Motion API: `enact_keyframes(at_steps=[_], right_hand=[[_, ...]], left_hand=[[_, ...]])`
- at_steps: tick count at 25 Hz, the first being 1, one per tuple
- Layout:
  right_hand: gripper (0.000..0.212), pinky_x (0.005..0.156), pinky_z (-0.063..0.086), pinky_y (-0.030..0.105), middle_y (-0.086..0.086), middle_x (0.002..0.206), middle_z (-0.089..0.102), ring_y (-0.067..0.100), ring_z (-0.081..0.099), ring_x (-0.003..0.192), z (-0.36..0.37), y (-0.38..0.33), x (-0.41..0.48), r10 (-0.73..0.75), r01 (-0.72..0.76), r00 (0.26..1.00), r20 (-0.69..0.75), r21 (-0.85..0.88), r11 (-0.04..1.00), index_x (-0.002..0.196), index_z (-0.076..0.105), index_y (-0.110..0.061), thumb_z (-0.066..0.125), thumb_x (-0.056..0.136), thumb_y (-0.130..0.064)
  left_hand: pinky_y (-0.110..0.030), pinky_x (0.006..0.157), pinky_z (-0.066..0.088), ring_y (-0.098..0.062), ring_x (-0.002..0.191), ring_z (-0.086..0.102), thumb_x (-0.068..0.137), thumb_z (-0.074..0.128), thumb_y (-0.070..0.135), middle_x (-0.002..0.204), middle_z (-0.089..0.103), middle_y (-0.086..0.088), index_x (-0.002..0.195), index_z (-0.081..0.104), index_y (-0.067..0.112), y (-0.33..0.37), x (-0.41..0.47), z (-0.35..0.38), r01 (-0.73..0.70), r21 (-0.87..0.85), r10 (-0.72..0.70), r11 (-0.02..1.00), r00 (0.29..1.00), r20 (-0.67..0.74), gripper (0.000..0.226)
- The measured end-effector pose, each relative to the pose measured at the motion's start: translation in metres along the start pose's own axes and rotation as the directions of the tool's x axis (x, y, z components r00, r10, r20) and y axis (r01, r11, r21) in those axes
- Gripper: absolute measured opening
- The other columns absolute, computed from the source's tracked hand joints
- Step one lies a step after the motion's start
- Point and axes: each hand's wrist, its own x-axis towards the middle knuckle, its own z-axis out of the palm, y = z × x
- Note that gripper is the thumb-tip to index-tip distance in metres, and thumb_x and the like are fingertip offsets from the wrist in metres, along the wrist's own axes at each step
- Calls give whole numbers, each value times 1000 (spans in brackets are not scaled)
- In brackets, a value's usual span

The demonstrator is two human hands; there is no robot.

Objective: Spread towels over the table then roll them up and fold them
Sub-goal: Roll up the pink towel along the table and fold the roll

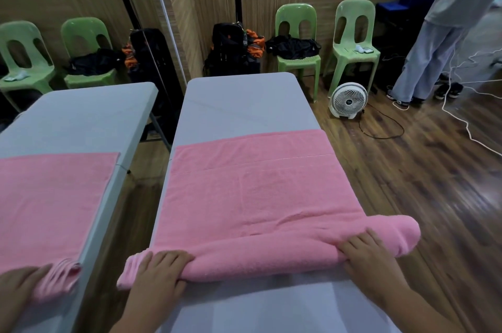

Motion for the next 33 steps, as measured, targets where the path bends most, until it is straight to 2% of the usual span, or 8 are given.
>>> enact_keyframes(at_steps=[3, 7, 12, 16, 20, 26, 29, 33], right_hand=[[13, 82, 39, 37, -7, 59, 55, 23, 52, 61, -11, 3, -12, -144, 146, 988, -54, 25, 989, 60, 60, -25, 52, 69, -30], [20, 62, 47, 41, -7, 59, 55, 20, 48, 63, -13, 15, 4, -62, 60, 998, 23, 67, 996, 58, 58, -25, 50, 73, -35], [21, 90, 41, 40, -2, 90, 64, 24, 55, 85, -32, 0, 9, -115, 129, 981, -158, 85, 988, 92, 67, -20, 59, 77, -31], [68, 102, 41, 53, -3, 127, 62, 24, 56, 118, -5, 1, -5, -97, 100, 993, 67, -34, 994, 125, 62, -22, 67, 61, -44], [49, 103, 30, 44, -9, 100, 67, 22, 61, 93, 5, 1, 21, -26, 23, 998, 59, 51, 998, 104, 63, -31, 68, 55, -24], [17, 79, 42, 30, -16, 72, 64, 7, 57, 83, -25, 15, 29, -183, 134, 968, 171, 264, 955, 77, 64, -32, 58, 61, -35], [10, 75, 45, 30, -17, 80, 67, 7, 58, 82, -37, 22, 52, -108, 90, 994, 31, 353, 931, 82, 64, -34, 61, 79, -25], [33, 92, 47, 40, -3, 102, 68, 21, 59, 97, -29, 7, 36, -176, 201, 969, -172, 138, 970, 105, 69, -21, 68, 72, -26]], left_hand=[[-43, 84, 47, -5, 89, 59, 59, 51, 43, 94, 63, 29, 99, 59, 49, 0, -17, -5, -25, -36, 26, 999, 999, 34, 41], [-43, 94, 42, -7, 95, 61, 68, 47, 49, 98, 67, 22, 106, 55, 52, -8, 5, -16, -3, 6, 3, 1000, 999, 51, 38], [-57, 106, 31, -21, 118, 55, 66, 55, 45, 127, 63, 5, 121, 64, 31, 6, 8, -7, -28, 104, 37, 994, 996, -83, 58], [-54, 110, 24, -19, 128, 45, 59, 63, 53, 141, 54, 7, 136, 52, 33, 3, 3, 12, -76, 192, 68, 978, 997, 46, 81], [-42, 81, 46, -16, 91, 59, 66, 52, 37, 101, 66, 14, 98, 63, 38, 16, 14, -5, 9, 56, -7, 998, 999, -48, 34], [-43, 74, 48, -5, 80, 48, 56, 53, 49, 69, 58, 22, 80, 62, 42, 5, -2, -13, -72, 77, 84, 994, 983, -162, 26], [-54, 89, 44, -15, 89, 61, 72, 50, 46, 89, 67, 16, 98, 66, 40, 3, 20, -24, 35, 84, -15, 996, 975, -224, 31], [-58, 103, 34, -26, 111, 60, 76, 54, 41, 120, 66, 3, 114, 68, 26, 14, 19, -11, -30, 138, 67, 990, 959, -274, 43]])
